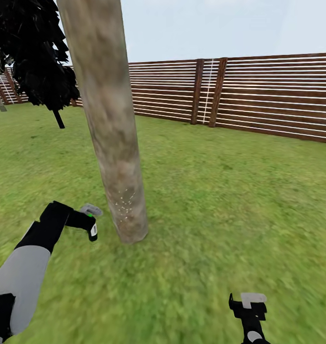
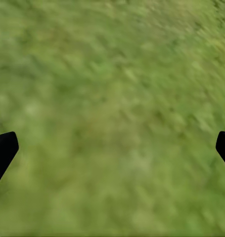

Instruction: In the garden, pick up the pesticide atomizer on the floor and spray pesticide onto both trees until each tree trunk is fully covered.

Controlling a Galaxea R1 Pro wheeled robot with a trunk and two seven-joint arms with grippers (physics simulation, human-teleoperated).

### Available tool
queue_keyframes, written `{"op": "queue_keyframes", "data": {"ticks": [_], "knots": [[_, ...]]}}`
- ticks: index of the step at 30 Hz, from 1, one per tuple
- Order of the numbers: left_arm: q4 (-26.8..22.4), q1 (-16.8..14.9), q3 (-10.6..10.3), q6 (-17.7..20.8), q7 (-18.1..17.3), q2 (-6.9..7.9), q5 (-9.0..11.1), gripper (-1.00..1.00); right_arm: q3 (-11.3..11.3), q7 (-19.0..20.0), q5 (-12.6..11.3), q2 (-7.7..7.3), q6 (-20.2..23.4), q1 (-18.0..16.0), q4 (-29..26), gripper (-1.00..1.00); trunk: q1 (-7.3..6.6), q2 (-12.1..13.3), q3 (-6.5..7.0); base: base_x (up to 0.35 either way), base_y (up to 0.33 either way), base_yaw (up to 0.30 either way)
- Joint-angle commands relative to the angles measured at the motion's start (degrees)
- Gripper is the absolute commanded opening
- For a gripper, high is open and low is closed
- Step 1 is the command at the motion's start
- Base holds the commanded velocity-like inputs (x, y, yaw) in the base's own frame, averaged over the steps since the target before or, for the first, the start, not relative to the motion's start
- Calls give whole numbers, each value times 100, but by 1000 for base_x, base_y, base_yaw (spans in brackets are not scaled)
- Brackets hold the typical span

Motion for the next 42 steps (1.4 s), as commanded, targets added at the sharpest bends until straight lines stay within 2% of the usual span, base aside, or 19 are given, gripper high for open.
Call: {"op": "queue_keyframes", "data": {"ticks": [1,3,6,7,9,10,12,14,15,17,18,21,23,25,26,29,33,38,42], "knots": [[-45,-17,1,9,-5,-29,-2,-100,0,0,0,0,0,0,1,100,0,0,0,3,2,0],[-79,-48,4,15,-7,-137,-17,-100,0,0,0,0,0,0,1,100,0,0,0,1,0,0],[-82,27,9,-4,34,-149,-22,-100,0,0,0,0,0,0,1,100,0,0,0,0,0,0],[-34,108,5,-28,101,-142,-23,-100,0,2,1,0,0,0,0,100,0,0,0,0,0,0],[20,553,16,-83,449,-154,-5,-100,0,7,0,0,0,0,-5,100,0,0,0,0,0,0],[27,763,46,-163,661,-169,88,-100,0,8,0,0,0,0,-6,100,0,0,0,0,0,0],[129,1088,126,-376,1042,-189,474,-100,0,9,0,0,0,0,-7,100,0,0,0,0,0,0],[554,1272,135,-542,1719,-250,900,-100,0,9,0,1,0,0,-8,100,0,0,-1,0,0,64],[685,1286,135,-557,1887,-289,939,-100,0,9,0,3,0,0,-8,100,0,0,-3,0,0,167],[1142,1304,103,-610,2285,-491,972,-100,0,9,0,3,0,0,-8,100,0,0,-7,0,0,227],[1405,1313,85,-784,2423,-619,976,-100,0,9,0,6,0,0,-8,100,0,0,-9,0,0,255],[1753,1319,125,-1478,2521,-740,1006,-100,0,9,0,8,0,0,-8,100,0,0,-12,0,0,200],[1746,1311,159,-1599,2546,-784,1020,-100,0,9,0,9,0,0,-8,100,0,0,-13,0,0,46],[1716,1295,188,-1631,2702,-825,1029,-100,0,9,0,9,0,0,-8,100,0,0,-13,0,0,12],[1705,1261,367,-1640,3021,-825,1211,-100,0,9,0,9,0,0,-8,100,0,0,-13,0,0,2],[1700,1221,535,-1571,3231,-774,1456,-100,0,9,0,8,0,0,-8,100,0,0,-13,0,0,0],[1532,1259,524,-1374,3256,-875,1496,-100,0,7,0,9,0,0,-8,100,0,0,-13,62,0,0],[1490,1299,549,-1318,3534,-1055,1509,-100,0,-8,-39,17,0,0,-8,100,0,0,-19,321,0,-31],[1476,1302,547,-1338,3590,-1068,1515,-100,-1,-9,-44,22,0,0,-8,100,0,0,-40,177,0,-155]]}}
